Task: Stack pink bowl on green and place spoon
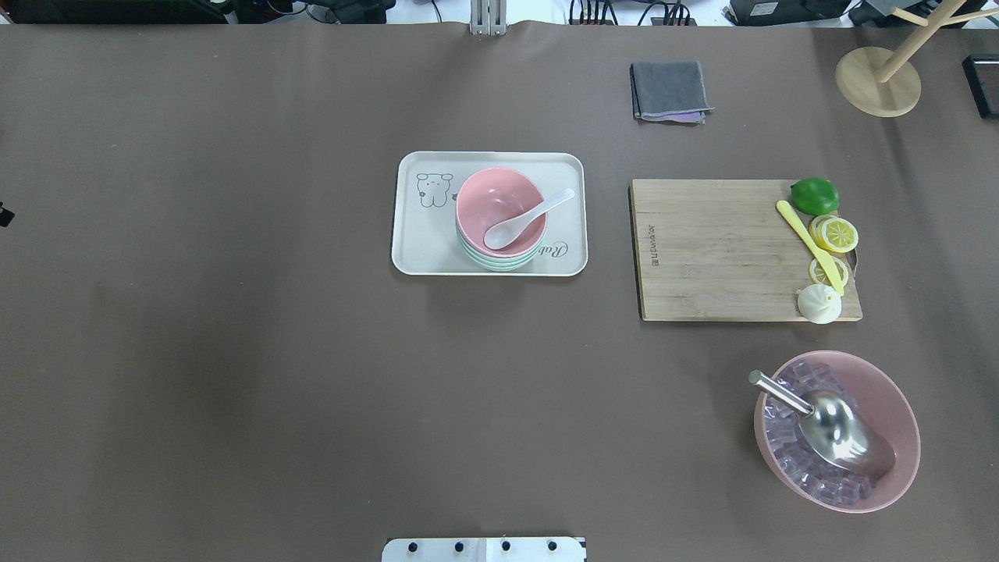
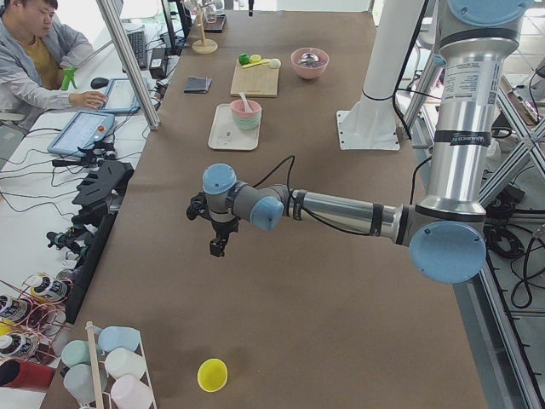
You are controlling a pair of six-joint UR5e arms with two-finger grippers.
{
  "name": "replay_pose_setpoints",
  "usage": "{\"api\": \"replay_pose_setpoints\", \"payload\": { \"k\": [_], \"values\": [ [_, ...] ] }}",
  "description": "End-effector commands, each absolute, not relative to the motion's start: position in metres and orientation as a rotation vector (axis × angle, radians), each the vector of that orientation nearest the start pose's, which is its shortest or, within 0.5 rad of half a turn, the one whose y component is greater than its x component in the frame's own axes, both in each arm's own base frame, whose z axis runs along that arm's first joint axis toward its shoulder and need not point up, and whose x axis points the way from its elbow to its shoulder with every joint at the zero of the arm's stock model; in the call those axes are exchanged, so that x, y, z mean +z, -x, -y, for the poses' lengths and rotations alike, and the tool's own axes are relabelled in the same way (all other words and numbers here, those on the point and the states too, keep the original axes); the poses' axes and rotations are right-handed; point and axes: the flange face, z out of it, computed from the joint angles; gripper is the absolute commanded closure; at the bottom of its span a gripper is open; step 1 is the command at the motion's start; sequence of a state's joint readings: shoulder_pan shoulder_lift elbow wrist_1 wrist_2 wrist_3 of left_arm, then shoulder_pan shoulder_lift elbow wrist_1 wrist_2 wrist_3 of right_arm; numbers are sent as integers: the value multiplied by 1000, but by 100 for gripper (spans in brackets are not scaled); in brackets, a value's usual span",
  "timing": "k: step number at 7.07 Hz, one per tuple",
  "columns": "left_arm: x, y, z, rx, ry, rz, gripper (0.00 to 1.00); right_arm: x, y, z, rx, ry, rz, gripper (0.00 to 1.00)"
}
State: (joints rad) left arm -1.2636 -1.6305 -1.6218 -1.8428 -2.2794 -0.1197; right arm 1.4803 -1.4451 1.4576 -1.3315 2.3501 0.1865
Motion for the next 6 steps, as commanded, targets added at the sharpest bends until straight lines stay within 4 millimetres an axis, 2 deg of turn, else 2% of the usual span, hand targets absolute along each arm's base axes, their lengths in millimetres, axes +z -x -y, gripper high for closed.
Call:
{"api": "replay_pose_setpoints", "payload": {
  "k": [1,6],
  "values": [
    [576,-98,532,318,-216,-767,2,622,-12,563,-4,-129,801,0],
    [576,-96,528,319,-222,-767,2,623,-9,563,-10,-125,801,0]
  ]
}}
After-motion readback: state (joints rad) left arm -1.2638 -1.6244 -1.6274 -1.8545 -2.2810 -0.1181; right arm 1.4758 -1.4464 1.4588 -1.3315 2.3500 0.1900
